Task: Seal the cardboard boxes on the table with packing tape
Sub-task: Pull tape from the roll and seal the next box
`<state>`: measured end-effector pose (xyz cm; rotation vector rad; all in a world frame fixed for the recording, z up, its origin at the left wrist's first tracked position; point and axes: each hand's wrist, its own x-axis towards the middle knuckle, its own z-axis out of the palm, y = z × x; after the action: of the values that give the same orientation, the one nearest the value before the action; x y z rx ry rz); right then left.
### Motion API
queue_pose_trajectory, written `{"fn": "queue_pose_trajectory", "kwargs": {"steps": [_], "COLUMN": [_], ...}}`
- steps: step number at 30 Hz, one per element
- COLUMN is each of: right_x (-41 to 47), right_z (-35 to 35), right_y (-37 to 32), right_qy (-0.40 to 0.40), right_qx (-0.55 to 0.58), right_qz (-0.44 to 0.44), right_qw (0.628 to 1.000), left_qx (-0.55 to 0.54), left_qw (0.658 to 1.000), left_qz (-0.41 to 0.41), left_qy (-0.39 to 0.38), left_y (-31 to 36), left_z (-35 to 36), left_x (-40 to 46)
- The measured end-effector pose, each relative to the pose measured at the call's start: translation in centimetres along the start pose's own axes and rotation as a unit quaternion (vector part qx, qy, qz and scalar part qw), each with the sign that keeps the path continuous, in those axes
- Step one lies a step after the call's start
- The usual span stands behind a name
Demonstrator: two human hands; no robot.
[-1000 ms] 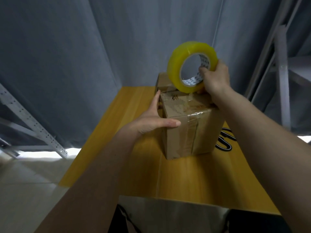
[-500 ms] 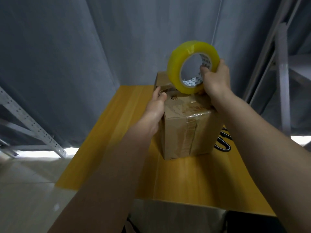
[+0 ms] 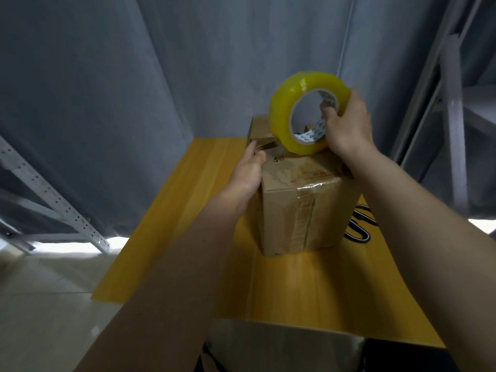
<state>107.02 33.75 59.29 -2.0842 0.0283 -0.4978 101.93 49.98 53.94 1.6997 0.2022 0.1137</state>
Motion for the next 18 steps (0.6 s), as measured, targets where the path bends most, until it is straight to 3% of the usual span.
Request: {"fn": "queue_pose_trajectory", "kwargs": {"steps": [5, 14, 18], "right_x": [0.1, 0.3, 0.3], "right_z": [-0.6, -1.0, -1.4], "right_y": [0.2, 0.4, 0.7], "right_qy": [0.049, 0.019, -0.020], "right_qx": [-0.057, -0.028, 0.028], "right_qz": [-0.026, 0.011, 0.029], "right_qw": [0.997, 0.999, 0.999], "left_qx": [-0.008, -0.098, -0.086], "left_qw": [1.000, 0.991, 0.991], "left_qz": [-0.007, -0.091, -0.097], "left_qy": [0.008, 0.020, 0.015], "left_y": [0.0, 1.2, 1.6], "left_z": [0.1, 0.7, 0.5], "left_x": [0.3, 1.0, 0.9]}}
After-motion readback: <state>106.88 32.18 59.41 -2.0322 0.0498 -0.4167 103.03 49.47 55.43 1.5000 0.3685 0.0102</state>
